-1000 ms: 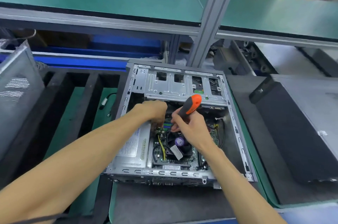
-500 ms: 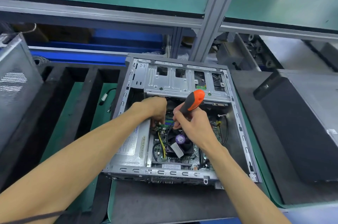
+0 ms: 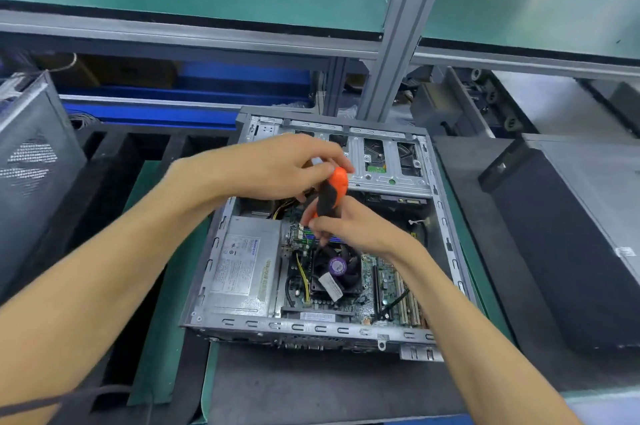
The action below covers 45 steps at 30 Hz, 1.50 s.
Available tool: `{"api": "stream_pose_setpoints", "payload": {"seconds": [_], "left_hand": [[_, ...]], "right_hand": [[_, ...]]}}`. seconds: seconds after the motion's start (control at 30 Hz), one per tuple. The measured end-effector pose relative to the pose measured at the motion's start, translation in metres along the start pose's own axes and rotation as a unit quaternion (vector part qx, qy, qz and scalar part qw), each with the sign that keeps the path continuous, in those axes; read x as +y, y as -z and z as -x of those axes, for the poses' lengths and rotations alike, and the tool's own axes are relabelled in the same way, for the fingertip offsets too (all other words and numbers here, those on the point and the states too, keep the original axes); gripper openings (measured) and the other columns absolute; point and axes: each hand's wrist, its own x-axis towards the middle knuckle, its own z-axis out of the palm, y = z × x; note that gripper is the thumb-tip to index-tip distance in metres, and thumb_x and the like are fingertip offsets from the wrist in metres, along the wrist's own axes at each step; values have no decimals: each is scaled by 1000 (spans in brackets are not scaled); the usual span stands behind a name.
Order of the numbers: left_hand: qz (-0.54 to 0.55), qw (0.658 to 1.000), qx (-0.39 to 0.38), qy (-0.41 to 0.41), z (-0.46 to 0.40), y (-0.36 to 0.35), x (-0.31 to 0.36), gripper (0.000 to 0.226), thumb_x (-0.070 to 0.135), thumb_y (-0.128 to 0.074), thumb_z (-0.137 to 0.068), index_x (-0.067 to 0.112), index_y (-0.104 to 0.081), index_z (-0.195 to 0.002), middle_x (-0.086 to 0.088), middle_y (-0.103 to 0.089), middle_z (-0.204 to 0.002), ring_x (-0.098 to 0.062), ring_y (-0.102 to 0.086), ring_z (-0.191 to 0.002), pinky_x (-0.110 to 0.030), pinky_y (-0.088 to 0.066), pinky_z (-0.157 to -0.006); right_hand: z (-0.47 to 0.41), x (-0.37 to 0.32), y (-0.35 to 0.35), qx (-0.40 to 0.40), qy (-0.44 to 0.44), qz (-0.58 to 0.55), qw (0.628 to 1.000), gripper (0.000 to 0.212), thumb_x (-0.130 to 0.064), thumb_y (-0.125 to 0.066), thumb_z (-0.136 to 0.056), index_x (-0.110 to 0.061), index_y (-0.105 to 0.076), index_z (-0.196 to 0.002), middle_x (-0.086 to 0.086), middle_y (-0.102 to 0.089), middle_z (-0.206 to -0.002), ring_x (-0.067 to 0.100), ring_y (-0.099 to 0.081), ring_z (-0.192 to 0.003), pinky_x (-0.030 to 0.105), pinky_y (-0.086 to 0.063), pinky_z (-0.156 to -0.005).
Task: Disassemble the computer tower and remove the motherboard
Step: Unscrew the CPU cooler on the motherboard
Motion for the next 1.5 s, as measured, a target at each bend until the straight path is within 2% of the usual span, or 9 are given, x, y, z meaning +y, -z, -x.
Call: {"api": "stream_pose_setpoints", "payload": {"seconds": [0.13,0.33,0.53,0.7,0.83,0.93,1.07,1.23,1.5], "left_hand": [[-187,978,-55,-68,11,3,16,42,23,-61,-93,33,-55,-133,14,-54,-117,-6,-52,-108,-19,-41,-92],[-311,949,11,-50,6,-5,15,45,67,-44,-85,24,-53,-81,10,-51,-72,-16,-52,-68,-34,-43,-61],[-478,868,115,72,4,-24,37,61,68,-31,-95,18,-31,-61,1,-31,-56,-18,-29,-44,-28,-15,-47],[-277,961,-18,-7,14,-5,30,29,28,-59,-92,23,-57,-121,6,-54,-115,-17,-56,-99,-31,-45,-79],[-305,952,6,19,12,5,23,22,41,-62,-91,20,-64,-88,2,-61,-85,-21,-61,-77,-38,-53,-69],[-415,906,56,58,6,-1,25,53,58,-48,-95,21,-34,-60,1,-37,-59,-18,-38,-51,-31,-26,-45],[-479,869,102,76,4,-11,32,58,59,-33,-100,16,-31,-61,0,-34,-59,-17,-28,-47,-28,-16,-47],[-300,953,-22,-22,14,-1,25,31,28,-61,-91,25,-55,-122,5,-50,-115,-18,-56,-95,-34,-46,-76],[-396,917,45,26,10,-1,21,51,59,-45,-96,18,-41,-66,1,-42,-62,-16,-42,-52,-31,-35,-51]], "right_hand": [[-4,3,-4,-1,10,6,1000,13,-1,-53,-97,-4,-66,-95,7,-56,-73,19,-56,-67,33,-51,-74],[5,15,-12,92,73,51,992,18,-34,-75,-89,-31,-58,-94,-11,-61,-82,5,-54,-69,21,-48,-68],[6,18,-21,183,95,73,976,26,-42,-76,-88,-20,-69,-101,-7,-67,-85,8,-59,-73,22,-46,-66],[2,15,-15,133,100,33,985,11,-29,-73,-92,-33,-64,-87,-10,-62,-75,10,-58,-62,23,-44,-62],[1,15,-18,129,111,74,983,19,-39,-75,-89,-39,-62,-104,-12,-62,-91,6,-55,-73,16,-44,-69],[1,15,-26,169,127,63,975,29,-45,-78,-84,-50,-59,-106,-16,-60,-92,3,-53,-71,12,-42,-66],[-5,15,-28,178,109,43,977,18,-33,-75,-89,-42,-59,-89,-15,-63,-71,4,-54,-55,17,-41,-56],[-2,18,-19,126,95,-26,987,15,-21,-73,-93,-31,-62,-93,4,-66,-82,28,-66,-49,27,-51,-50],[5,22,-24,181,130,16,975,34,-33,-80,-84,-40,-60,-111,-1,-59,-100,14,-64,-66,29,-56,-64]]}}
